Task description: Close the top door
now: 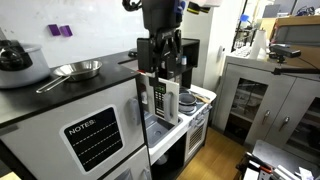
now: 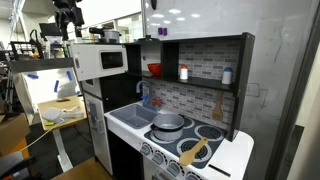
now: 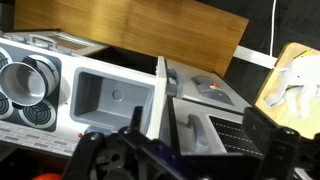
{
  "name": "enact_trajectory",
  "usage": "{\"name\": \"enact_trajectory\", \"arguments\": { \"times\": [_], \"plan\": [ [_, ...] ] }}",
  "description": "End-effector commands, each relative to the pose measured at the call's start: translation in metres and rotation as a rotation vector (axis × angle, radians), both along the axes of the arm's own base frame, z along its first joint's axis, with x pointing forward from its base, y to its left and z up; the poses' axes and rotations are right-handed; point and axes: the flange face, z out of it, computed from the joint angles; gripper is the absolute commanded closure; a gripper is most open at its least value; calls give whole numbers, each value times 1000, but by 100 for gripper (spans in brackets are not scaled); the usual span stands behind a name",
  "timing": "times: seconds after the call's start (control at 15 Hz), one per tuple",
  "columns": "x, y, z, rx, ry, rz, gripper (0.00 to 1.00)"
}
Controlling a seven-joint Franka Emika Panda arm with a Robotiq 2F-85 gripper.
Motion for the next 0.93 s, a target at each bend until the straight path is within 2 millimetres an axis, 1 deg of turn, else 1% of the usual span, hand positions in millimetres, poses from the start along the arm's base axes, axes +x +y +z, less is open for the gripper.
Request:
{"name": "enact_trajectory", "arguments": {
  "times": [0.0, 0.53, 0.67, 0.87],
  "plan": [
    [11, 14, -5, -20, 29, 76, 0],
    [18, 50, -19, -41, 54, 183, 0],
    [21, 53, -26, -37, 67, 203, 0],
    [25, 51, -40, -37, 88, 223, 0]
  ]
}}
